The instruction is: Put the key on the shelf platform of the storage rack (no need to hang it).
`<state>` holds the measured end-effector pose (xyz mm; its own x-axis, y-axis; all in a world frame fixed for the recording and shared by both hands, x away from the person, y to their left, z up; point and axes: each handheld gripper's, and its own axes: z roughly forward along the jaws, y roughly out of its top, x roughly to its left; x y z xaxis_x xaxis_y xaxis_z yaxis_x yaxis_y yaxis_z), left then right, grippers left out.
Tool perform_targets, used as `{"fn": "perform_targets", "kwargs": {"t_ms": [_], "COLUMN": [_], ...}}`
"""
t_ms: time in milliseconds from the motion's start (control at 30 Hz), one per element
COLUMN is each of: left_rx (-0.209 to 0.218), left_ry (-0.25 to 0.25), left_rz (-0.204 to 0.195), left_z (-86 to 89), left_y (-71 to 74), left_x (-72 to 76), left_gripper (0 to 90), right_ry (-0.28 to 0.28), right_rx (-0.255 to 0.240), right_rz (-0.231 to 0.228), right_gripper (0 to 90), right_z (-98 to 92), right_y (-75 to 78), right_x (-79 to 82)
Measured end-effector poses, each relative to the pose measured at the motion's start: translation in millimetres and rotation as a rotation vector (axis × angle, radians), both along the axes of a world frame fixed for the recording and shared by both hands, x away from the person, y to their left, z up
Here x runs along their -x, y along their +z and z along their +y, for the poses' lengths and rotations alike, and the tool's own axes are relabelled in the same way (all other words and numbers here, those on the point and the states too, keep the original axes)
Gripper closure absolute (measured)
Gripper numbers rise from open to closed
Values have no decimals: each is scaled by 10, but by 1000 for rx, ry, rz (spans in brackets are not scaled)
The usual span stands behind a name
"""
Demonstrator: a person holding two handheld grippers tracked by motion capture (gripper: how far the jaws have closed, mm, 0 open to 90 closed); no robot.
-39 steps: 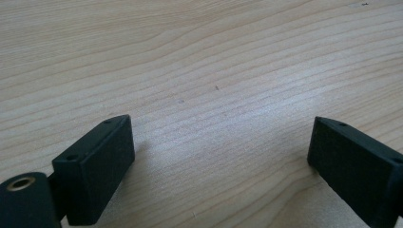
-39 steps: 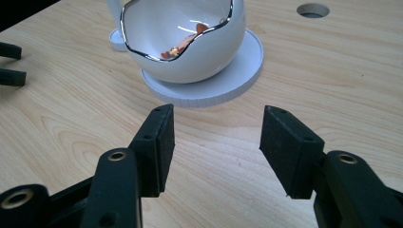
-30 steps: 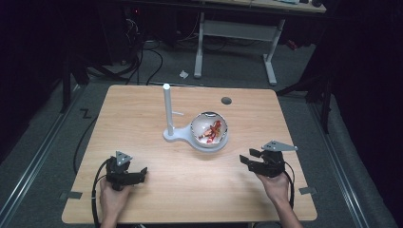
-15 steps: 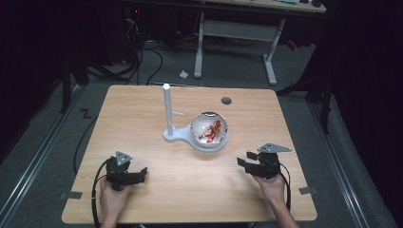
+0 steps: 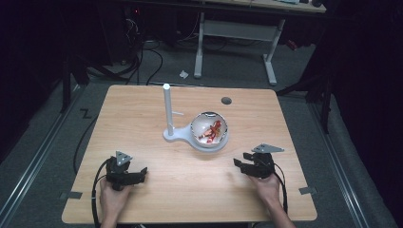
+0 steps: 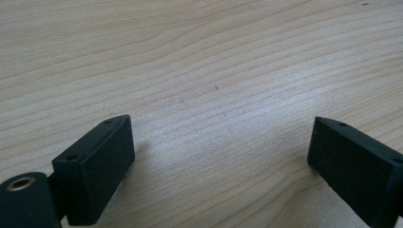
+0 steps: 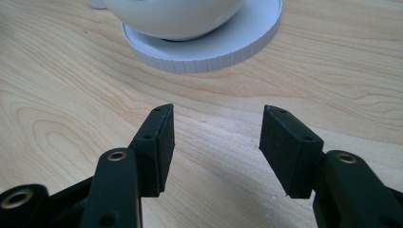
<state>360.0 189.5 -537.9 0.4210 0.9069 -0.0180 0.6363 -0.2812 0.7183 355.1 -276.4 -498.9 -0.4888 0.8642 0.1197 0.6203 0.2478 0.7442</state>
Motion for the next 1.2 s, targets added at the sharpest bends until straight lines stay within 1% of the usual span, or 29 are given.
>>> {"fn": "perform_targets", "kwargs": {"t_ms": [100,133,167,233,400,467,600,800,900,967,1067,1200], "left_rx": [0,0,0,0,-1,-1,-1,-1,-1,-1,-1,-1], "left_ry": [0,0,0,0,-1,-1,-1,-1,0,0,0,0], "left_rz": [0,0,0,0,0,1,0,1,1,0,0,1], "left_z": [0,0,0,0,1,1,1,1,0,0,0,0], "left_y": [0,0,0,0,0,0,0,0,0,0,0,0], "left_x": [0,0,0,0,0,0,0,0,0,0,0,0], "left_gripper": [87,87,86,87,87,87,87,87,87,87,87,87], "right_ry": [-8,-11,-10,-20,-28,-35,-44,-50,-51,-54,-54,-51], "right_rx": [1,6,14,22,45,63,71,88,107,115,116,144], "right_rz": [7,13,9,16,18,8,2,9,0,1,-2,-16], "right_gripper": [460,459,459,458,457,457,456,452,450,448,446,429], "right_z": [10,15,18,32,52,61,71,84,97,110,113,133], "right_y": [-51,-66,-82,-104,-163,-187,-216,-251,-271,-285,-288,-296], "right_x": [-19,-26,-35,-42,-70,-75,-82,-94,-102,-105,-111,-105]}}
